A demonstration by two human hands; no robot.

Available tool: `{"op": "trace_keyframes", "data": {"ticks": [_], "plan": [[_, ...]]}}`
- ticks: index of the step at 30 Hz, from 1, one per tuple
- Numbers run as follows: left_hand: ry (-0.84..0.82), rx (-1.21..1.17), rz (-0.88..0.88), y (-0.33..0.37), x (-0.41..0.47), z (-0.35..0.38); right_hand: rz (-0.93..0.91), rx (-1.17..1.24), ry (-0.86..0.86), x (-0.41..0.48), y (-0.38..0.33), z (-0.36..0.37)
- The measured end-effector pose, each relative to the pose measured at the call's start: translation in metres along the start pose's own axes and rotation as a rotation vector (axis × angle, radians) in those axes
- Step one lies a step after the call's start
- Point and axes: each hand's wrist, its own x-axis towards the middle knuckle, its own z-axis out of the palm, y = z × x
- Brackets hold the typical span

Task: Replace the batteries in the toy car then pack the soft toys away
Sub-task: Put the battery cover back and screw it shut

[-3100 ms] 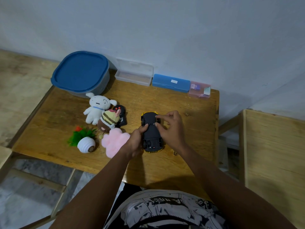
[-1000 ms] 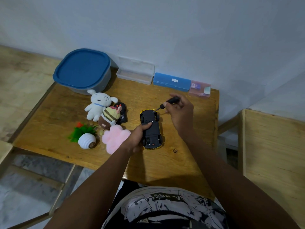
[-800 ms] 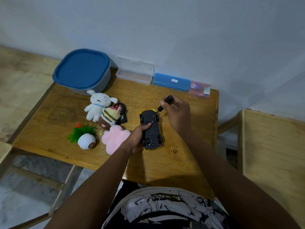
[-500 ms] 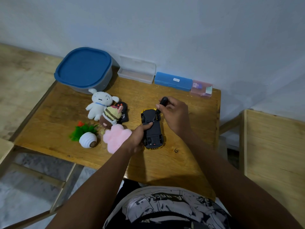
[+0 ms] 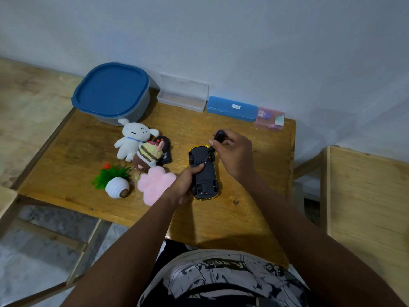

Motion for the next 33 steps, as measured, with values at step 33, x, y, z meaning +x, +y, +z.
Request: {"op": "trace_keyframes", "data": {"ticks": [33], "plan": [[-0.010,0.012,0.021,-0.0015,0.0022,-0.0010,-0.034,-0.015,0.010,-0.0021,0.0007,-0.0024]]}}
